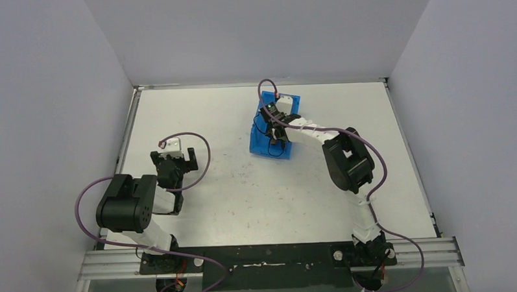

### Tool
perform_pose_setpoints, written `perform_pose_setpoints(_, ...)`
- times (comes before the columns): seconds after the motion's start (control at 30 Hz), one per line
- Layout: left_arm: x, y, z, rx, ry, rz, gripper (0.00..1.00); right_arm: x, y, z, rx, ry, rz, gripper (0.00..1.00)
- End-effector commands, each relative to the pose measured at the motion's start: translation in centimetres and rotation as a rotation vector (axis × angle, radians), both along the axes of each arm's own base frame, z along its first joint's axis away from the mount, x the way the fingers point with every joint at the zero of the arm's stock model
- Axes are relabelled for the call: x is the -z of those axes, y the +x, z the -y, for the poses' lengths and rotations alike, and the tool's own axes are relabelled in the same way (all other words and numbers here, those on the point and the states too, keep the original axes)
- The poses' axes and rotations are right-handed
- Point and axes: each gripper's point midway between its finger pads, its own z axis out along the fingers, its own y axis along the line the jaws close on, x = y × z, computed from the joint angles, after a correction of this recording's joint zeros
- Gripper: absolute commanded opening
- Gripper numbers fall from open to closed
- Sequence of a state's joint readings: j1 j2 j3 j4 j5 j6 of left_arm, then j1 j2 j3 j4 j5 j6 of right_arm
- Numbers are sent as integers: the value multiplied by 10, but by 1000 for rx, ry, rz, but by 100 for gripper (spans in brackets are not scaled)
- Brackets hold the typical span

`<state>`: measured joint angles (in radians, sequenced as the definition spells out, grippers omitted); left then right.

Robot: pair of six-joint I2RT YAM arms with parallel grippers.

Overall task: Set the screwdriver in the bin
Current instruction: Place the screwdriver in the bin.

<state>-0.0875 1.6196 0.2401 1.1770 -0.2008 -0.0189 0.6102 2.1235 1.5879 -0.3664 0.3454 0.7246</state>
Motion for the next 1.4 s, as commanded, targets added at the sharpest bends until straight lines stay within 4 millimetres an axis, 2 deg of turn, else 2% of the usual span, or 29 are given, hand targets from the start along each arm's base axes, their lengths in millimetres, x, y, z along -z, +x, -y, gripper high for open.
perform_pose_setpoints(0.0, -16, 8, 0, -2, -13, 58, 97, -16, 17, -4, 43, 20, 60, 27)
perform_pose_setpoints(0.17, -16, 8, 0, -2, -13, 58, 97, -26, 21, -5, 36, 19, 71, 36)
perform_pose_setpoints(0.33, -16, 8, 0, -2, -13, 59, 97, -50, 25, -5, 30, 22, 109, 40)
perform_pose_setpoints(0.47, -16, 8, 0, -2, -14, 59, 97, -84, 26, 1, 40, 15, 161, 42)
perform_pose_setpoints(0.67, -16, 8, 0, -1, -13, 58, 97, -154, 19, 10, 22, 33, 277, 51)
perform_pose_setpoints(0.73, -16, 8, 0, -1, -14, 59, 97, -170, 15, 12, 4, 38, 302, 66)
perform_pose_setpoints(0.77, -16, 8, 0, -2, -14, 59, 97, -176, 13, 13, -2, 42, 312, 88)
perform_pose_setpoints(0.8, -16, 8, 0, -1, -14, 58, 97, -182, 11, 13, -11, 46, 321, 98)
perform_pose_setpoints(1.1, -16, 8, 0, -2, -13, 58, 97, -205, -1, 37, -51, -6, 346, 100)
perform_pose_setpoints(1.27, -16, 8, 0, -1, -13, 59, 97, -211, -7, 66, -136, -100, 329, 100)
perform_pose_setpoints(1.37, -16, 7, 0, -2, -14, 57, 97, -216, -10, 86, -270, -159, 326, 100)
